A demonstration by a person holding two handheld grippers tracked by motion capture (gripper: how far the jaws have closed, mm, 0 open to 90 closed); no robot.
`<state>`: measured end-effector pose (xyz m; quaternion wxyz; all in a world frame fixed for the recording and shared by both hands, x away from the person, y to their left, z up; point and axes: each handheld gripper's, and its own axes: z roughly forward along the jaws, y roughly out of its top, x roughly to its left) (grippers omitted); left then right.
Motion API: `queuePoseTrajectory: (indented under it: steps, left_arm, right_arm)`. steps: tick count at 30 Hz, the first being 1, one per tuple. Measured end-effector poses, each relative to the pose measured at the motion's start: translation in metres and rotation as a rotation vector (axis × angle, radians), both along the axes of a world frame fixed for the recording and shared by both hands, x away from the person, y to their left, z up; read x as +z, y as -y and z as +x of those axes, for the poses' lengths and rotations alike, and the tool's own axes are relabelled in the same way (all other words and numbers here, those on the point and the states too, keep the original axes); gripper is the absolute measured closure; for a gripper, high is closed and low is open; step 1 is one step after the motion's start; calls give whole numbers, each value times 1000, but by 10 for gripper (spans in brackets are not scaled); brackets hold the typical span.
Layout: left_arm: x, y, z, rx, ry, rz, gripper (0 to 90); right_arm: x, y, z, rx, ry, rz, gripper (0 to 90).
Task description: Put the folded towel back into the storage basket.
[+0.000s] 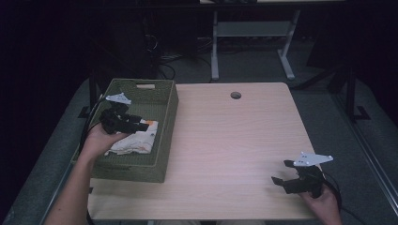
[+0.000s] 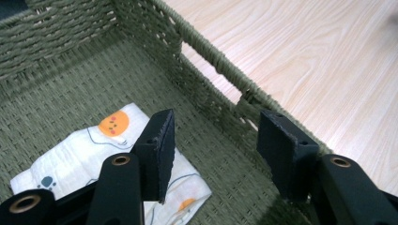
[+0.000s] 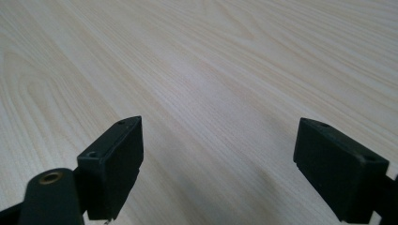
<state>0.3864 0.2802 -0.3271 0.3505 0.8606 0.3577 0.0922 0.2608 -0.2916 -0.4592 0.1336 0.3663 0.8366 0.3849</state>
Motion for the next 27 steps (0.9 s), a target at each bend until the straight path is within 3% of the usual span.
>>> queuePoseTrajectory:
  steps: [21,27]
  left_arm:
    - [4,30,-12,0,36,-56,443]
    - [1,38,-15,-7,38,-45,448]
  right_arm:
    - [3,5,0,-8,12,11,159]
    - [3,6,0,-10,15,11,159]
